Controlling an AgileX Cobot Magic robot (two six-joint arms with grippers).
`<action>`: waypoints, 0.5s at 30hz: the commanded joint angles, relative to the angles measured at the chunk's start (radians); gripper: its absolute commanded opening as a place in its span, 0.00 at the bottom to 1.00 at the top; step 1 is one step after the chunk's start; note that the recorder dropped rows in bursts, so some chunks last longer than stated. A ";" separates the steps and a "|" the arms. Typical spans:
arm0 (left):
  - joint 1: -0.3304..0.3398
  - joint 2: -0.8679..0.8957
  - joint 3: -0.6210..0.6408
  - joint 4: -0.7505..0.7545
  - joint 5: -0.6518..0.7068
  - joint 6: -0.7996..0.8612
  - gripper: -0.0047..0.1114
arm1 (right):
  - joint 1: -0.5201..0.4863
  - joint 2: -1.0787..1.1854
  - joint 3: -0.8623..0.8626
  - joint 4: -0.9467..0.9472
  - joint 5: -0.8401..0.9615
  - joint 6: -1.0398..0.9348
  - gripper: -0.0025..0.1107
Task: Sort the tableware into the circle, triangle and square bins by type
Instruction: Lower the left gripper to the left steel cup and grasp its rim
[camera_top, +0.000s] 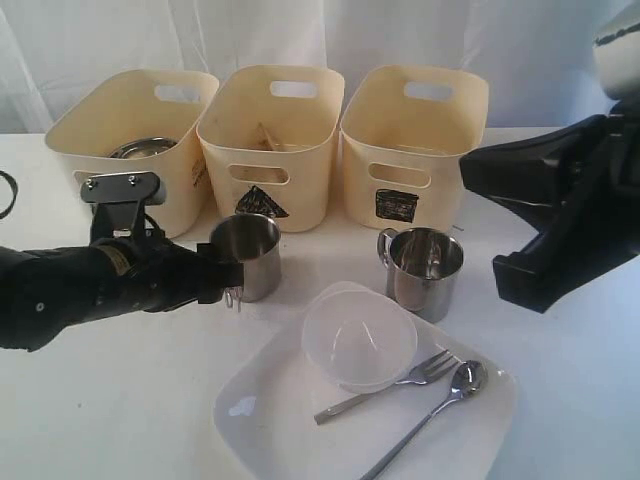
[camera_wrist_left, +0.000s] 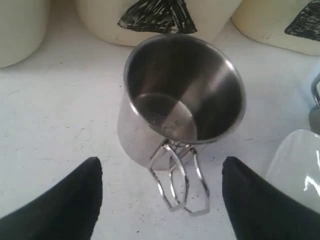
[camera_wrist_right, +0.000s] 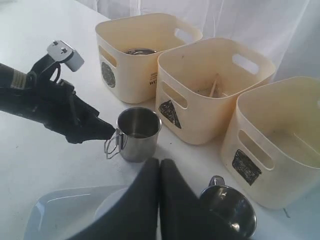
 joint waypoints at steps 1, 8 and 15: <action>-0.008 0.030 -0.049 0.118 -0.003 -0.105 0.64 | 0.000 -0.004 0.005 -0.005 -0.009 0.003 0.02; -0.022 0.103 -0.092 0.121 0.071 -0.118 0.64 | 0.000 -0.004 0.005 -0.005 -0.009 0.003 0.02; -0.047 0.166 -0.105 0.126 0.034 -0.120 0.64 | 0.000 -0.004 0.005 -0.005 -0.009 0.003 0.02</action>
